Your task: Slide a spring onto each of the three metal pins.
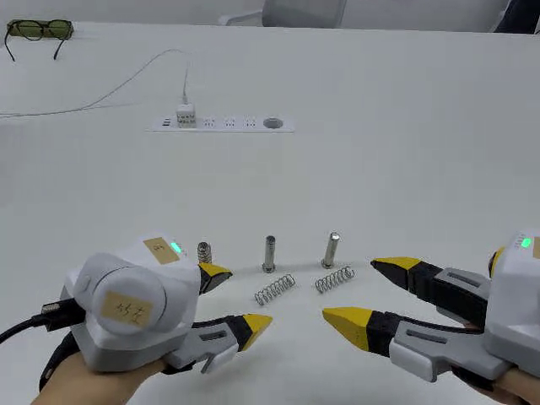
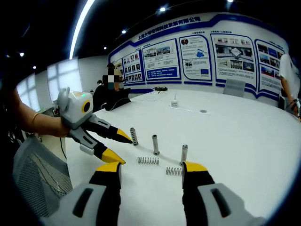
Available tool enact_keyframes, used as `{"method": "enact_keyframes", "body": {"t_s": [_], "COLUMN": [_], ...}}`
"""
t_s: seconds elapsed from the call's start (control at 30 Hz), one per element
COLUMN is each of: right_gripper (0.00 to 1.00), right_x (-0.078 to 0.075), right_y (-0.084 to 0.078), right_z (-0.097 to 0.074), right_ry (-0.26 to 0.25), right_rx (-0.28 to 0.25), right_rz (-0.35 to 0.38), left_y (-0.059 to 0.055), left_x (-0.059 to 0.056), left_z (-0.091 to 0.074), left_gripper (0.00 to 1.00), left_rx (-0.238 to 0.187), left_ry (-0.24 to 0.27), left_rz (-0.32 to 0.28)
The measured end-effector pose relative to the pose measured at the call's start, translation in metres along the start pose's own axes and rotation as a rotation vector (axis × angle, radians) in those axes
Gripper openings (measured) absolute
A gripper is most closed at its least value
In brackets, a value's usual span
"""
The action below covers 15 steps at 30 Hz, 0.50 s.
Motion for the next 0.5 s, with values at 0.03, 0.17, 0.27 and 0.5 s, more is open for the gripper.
{"method": "enact_keyframes", "body": {"t_s": [0.03,0.17,0.27,0.5], "right_gripper": [0.53,0.54,0.56,0.58], "right_x": [0.0,0.0,0.0,0.001], "right_y": [0.0,-0.001,-0.002,-0.007], "right_z": [-0.001,-0.005,-0.006,-0.009], "right_ry": [-0.005,-0.014,-0.019,-0.029], "right_rx": [-0.003,-0.002,-0.005,0.002], "right_rz": [0.001,-0.008,-0.007,-0.002], "left_y": [-0.001,-0.006,-0.008,-0.012], "left_x": [0.0,0.0,0.001,0.004], "left_z": [0.001,0.007,0.01,0.017], "left_gripper": [0.41,0.38,0.36,0.31], "left_rx": [0.003,0.039,0.055,0.062], "left_ry": [-0.001,-0.007,-0.009,-0.009], "left_rz": [-0.001,0.006,0.015,-0.002]}}
Point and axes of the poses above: the centre of the closed fingertips' face, and the gripper's own axes: z roughly forward along the fingers, x roughly to its left, y roughly out of its top, the point moved 6 cm from there along -z, roughly backward along the fingers, and after that the axes turned 15 degrees about -x, right-handed, at the moved point
